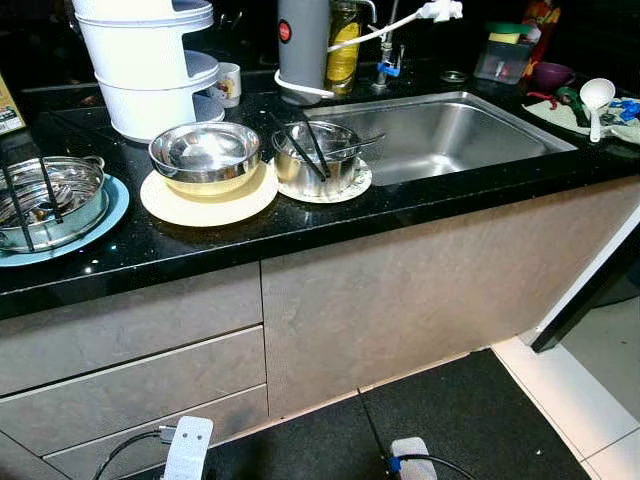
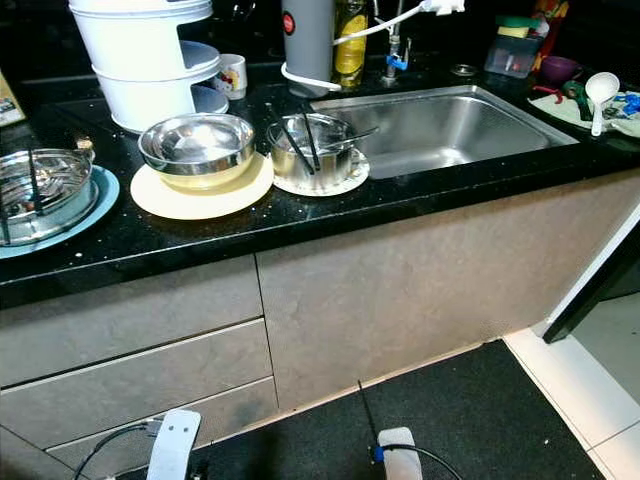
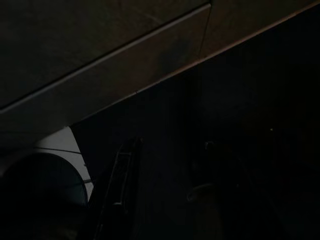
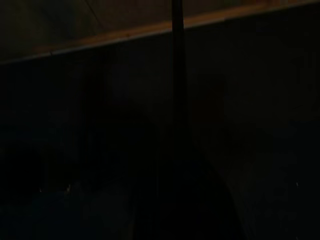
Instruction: Kitchen organization
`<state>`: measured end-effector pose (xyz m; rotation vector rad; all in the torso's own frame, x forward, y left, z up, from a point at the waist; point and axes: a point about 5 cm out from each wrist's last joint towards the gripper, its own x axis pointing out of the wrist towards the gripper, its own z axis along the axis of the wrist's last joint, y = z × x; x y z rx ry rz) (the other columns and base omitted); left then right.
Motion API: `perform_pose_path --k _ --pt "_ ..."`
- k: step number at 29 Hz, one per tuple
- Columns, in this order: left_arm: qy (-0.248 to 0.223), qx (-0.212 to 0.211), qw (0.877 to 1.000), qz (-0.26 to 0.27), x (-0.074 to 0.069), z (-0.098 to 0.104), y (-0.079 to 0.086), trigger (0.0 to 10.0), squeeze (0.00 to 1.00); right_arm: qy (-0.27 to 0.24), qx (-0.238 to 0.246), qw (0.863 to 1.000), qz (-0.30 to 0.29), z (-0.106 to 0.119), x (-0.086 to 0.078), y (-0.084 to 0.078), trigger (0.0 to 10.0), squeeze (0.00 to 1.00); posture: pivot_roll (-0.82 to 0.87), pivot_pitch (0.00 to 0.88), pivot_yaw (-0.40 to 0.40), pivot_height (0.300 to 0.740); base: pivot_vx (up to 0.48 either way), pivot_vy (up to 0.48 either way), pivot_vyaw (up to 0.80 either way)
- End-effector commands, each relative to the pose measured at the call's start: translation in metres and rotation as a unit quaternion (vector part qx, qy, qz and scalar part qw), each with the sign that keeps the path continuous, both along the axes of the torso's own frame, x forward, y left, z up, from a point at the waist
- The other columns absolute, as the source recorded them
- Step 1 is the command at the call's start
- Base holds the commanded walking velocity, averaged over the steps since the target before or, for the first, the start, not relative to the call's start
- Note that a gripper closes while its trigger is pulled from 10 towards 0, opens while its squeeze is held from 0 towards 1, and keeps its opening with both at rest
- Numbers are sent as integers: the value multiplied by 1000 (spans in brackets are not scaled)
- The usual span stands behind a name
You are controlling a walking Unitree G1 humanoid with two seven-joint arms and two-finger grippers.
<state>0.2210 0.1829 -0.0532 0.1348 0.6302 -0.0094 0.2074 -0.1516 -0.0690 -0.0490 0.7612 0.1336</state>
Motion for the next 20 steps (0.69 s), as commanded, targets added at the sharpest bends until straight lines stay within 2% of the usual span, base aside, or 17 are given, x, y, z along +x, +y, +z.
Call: perform_pose_path --k 1,5,9,13,16,20 --pt "4 9 1000 -6 -3 -1 4 10000 0 -3 9 1000 -10 0 0 1 10000 0 -25 142 -7 740 0 0 0" --pt "-16 10 1000 -1 1 3 5 10000 0 -9 11 1000 -11 2 3 1 10000 0 -31 147 0 740 0 0 0" --pt "-31 9 999 5 5 7 3 10000 0 -12 6 1000 13 3 5 4 10000 0 -34 164 -14 740 0 0 0" --pt "-36 0 999 7 8 9 0 10000 0 -13 3 1000 20 4 5 4 10000 0 -59 167 -12 740 0 0 439" --pt "-43 -6 999 -13 9 10 -5 10000 0 -19 2 1000 13 4 5 -1 10000 0 -72 173 -13 740 0 0 496" --pt "-33 -9 999 -7 9 9 -4 10000 0 -19 -5 1000 10 5 5 -6 10000 0 -73 175 -13 740 0 0 656"
